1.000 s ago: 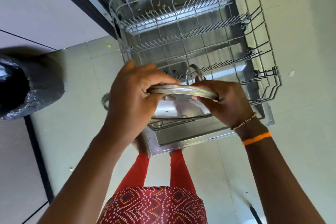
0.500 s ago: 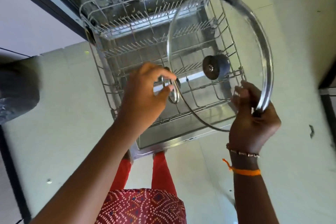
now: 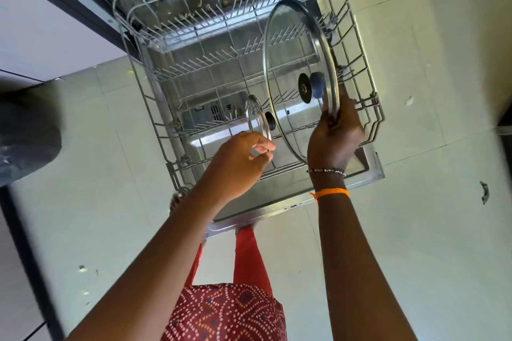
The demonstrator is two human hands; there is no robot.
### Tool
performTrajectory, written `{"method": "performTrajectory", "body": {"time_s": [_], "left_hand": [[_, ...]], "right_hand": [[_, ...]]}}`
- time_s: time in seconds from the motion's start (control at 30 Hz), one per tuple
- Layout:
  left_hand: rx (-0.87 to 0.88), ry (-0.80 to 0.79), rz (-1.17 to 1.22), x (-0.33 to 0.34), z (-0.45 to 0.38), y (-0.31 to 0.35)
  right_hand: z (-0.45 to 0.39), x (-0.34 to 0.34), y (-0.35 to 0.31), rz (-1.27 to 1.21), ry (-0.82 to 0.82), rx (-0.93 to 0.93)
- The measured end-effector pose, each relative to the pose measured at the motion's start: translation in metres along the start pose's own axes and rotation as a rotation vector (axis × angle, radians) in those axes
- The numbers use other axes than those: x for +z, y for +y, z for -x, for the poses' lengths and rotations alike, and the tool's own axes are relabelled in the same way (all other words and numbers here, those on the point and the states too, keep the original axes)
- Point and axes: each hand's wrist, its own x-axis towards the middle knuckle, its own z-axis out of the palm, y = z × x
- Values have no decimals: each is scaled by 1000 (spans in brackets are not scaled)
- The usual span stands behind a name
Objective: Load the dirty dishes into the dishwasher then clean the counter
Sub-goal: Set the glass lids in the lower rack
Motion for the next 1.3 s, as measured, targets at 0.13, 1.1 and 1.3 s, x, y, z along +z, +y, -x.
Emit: {"method": "performTrajectory", "body": {"time_s": [0.13,1.1,1.3], "left_hand": [[-12,-12,13,-5,-4,-2],[-148,119,263,-30,17,-8],[-139,190,326,-51,43,8]], "right_hand": [[0,7,9,38,-101,-84],[22,3,-8,85,-280,160],[37,-12,-48,89,-208,127]]}}
